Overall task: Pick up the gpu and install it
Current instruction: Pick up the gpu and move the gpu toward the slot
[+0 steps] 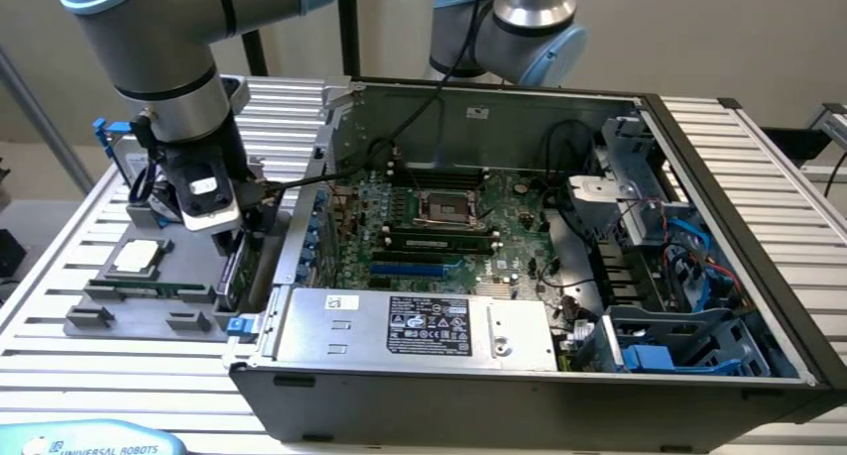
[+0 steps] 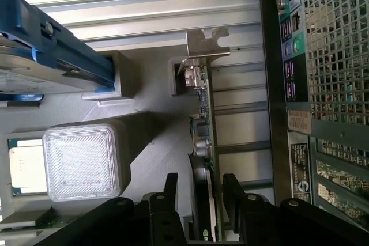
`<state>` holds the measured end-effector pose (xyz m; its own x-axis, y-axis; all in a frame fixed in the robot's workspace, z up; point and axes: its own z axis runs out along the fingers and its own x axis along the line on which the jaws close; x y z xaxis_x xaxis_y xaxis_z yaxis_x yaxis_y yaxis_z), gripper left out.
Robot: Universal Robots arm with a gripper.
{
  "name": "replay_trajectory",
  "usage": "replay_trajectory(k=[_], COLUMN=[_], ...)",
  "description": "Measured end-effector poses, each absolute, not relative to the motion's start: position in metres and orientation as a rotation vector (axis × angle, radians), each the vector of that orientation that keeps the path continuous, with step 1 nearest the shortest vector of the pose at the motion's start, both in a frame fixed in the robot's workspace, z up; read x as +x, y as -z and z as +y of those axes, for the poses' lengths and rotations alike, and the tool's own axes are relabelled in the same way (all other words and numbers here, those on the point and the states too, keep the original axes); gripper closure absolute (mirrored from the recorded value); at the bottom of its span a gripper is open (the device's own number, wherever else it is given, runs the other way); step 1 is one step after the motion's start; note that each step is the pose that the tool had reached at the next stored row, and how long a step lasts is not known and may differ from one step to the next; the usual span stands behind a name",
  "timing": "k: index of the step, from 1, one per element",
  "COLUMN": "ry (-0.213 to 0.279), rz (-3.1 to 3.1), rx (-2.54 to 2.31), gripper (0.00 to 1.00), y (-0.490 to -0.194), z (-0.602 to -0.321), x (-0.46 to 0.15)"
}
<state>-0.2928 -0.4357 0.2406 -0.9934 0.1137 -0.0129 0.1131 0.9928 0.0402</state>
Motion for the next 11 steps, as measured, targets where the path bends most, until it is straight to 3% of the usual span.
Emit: replay_trajectory(k=[11], ry=[-0.062], rz=[3.121], rx=[0.178], gripper=[0.57], y=[-0.2400], z=[-0.4357], x=[-0.2913])
